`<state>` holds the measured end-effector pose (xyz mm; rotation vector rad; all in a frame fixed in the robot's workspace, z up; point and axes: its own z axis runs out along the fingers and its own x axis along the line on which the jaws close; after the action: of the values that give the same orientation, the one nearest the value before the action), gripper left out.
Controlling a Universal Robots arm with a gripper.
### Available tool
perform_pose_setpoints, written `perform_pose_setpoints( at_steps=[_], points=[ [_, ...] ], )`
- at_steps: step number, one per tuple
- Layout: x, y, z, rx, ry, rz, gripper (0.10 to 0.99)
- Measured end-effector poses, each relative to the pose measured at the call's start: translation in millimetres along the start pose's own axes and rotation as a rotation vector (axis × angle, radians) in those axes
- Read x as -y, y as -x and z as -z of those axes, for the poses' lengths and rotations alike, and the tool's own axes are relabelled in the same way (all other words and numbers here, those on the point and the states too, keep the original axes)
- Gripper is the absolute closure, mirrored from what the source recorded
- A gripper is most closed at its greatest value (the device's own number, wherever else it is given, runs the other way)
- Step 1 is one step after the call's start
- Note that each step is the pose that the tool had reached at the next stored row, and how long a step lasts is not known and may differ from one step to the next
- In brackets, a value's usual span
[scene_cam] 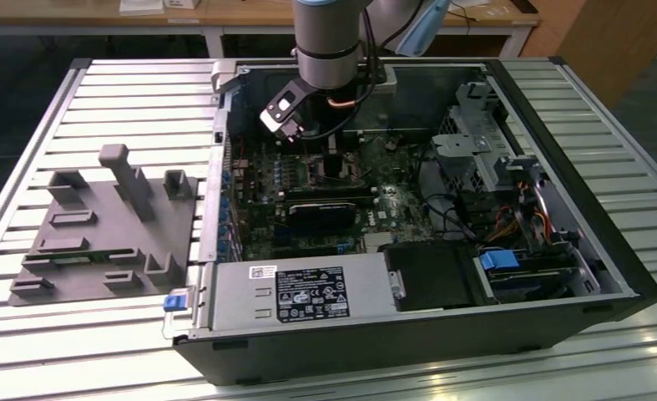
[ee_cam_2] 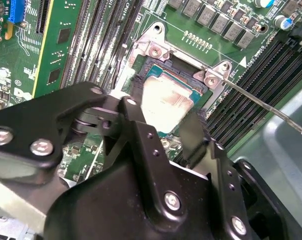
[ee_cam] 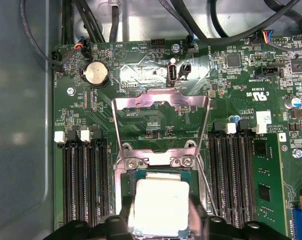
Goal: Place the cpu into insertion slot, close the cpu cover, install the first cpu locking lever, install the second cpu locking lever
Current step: 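Place the cpu into insertion slot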
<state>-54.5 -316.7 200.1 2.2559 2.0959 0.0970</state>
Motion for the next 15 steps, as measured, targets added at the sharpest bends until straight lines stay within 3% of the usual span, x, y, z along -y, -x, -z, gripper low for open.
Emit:
perform_pose_setpoints(
  at_steps=[1,2,7,11,15],
  points=[
    [0.0,0.0,0.0,0.0000,0.000,0.000,0.561],
    [0.0,0.0,0.0,0.0000,0.000,0.000,0.498],
    [-1.1,-0.6,-0.6,0.0015,0.000,-0.011,0.498],
    [-1.2,-0.6,-1.5,0.0120,0.001,-0.023,0.498],
    [-1.1,-0.7,-2.2,0.0139,0.001,-0.024,0.498]
  ],
)
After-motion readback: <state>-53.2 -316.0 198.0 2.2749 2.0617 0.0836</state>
